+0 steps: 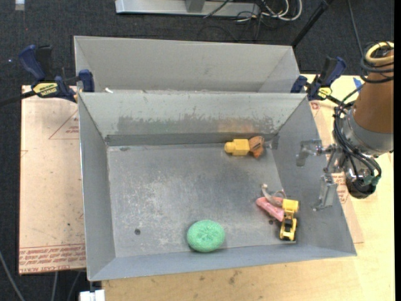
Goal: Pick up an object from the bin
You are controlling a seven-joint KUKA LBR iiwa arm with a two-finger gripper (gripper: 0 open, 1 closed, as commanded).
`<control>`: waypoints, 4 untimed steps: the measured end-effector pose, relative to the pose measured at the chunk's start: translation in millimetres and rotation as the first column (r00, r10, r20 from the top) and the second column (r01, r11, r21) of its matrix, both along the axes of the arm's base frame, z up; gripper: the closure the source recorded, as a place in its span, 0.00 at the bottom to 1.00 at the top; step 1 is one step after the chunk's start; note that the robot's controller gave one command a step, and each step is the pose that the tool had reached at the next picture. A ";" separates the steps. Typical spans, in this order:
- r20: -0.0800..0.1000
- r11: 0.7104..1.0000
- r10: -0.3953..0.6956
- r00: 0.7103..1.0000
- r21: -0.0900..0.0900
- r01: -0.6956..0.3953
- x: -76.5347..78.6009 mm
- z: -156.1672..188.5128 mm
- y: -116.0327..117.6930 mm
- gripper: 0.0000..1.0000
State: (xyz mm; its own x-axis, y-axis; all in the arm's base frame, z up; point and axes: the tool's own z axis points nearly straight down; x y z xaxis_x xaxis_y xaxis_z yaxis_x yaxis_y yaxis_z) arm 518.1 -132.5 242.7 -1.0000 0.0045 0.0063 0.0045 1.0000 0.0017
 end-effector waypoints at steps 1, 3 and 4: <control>0.008 1.000 0.004 1.000 -0.002 -0.004 1.6 4.5 0.7 0.00; 0.009 0.997 0.074 0.997 -0.001 -0.074 -21.2 -93.5 -4.2 0.00; 0.010 0.991 0.134 0.991 -0.002 -0.134 -3.8 -122.9 -12.2 0.00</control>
Offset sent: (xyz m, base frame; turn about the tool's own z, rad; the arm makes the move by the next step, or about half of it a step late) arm -0.0084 0.0063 -0.0783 -0.1565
